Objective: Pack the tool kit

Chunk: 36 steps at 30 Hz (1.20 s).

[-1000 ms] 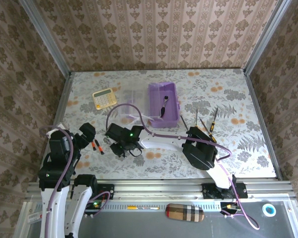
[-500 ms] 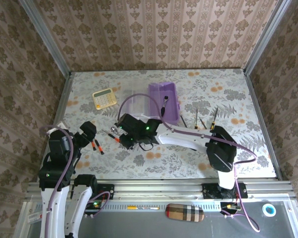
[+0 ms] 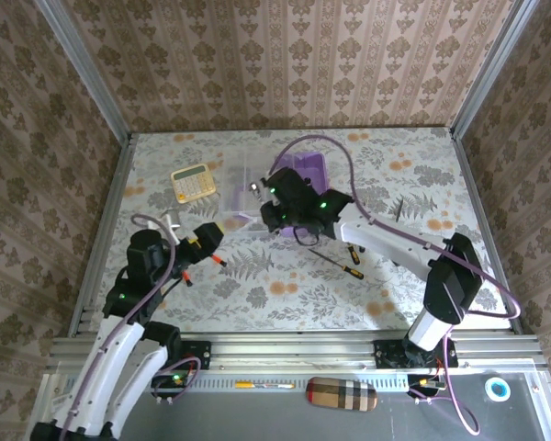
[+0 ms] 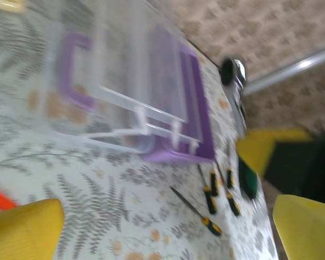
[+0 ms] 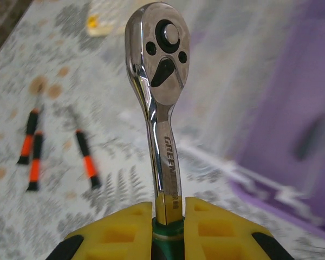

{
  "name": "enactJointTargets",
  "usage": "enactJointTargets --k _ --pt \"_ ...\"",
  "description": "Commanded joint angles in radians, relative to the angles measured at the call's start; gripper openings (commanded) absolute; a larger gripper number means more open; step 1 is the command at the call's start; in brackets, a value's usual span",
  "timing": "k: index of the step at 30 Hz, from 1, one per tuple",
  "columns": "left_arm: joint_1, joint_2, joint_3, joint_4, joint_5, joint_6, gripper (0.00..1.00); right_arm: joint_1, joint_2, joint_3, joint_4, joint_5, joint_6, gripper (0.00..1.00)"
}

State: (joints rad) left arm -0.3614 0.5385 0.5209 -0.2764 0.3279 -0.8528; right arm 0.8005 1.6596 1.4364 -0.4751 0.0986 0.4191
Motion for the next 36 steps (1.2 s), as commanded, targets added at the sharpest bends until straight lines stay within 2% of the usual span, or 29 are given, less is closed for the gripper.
enactJointTargets --k 1,4,8,14,24,36 --pt "-0.144 0.028 -0.04 0.19 -0.07 -0.013 1.0 -0.077 -0.055 -0.005 0.007 0.063 -0.003 0.16" --pt "-0.253 0.086 -0.078 0.263 -0.13 -0.027 1.0 -0.149 -0.026 -0.004 -0.001 0.075 0.008 0.16" --pt "-0.337 0.156 -0.078 0.295 -0.159 -0.024 1.0 -0.227 0.043 0.002 0.021 0.079 0.017 0.16" --pt "-0.348 0.14 -0.059 0.23 -0.173 0.016 1.0 -0.296 0.182 0.082 0.015 0.045 0.018 0.16" --pt "-0.347 0.053 -0.077 0.163 -0.214 0.029 1.0 -0.32 0.357 0.19 -0.032 0.089 0.042 0.15" --pt "-0.347 0.043 -0.071 0.141 -0.222 0.043 1.0 -0.33 0.445 0.209 -0.038 0.168 0.088 0.15"
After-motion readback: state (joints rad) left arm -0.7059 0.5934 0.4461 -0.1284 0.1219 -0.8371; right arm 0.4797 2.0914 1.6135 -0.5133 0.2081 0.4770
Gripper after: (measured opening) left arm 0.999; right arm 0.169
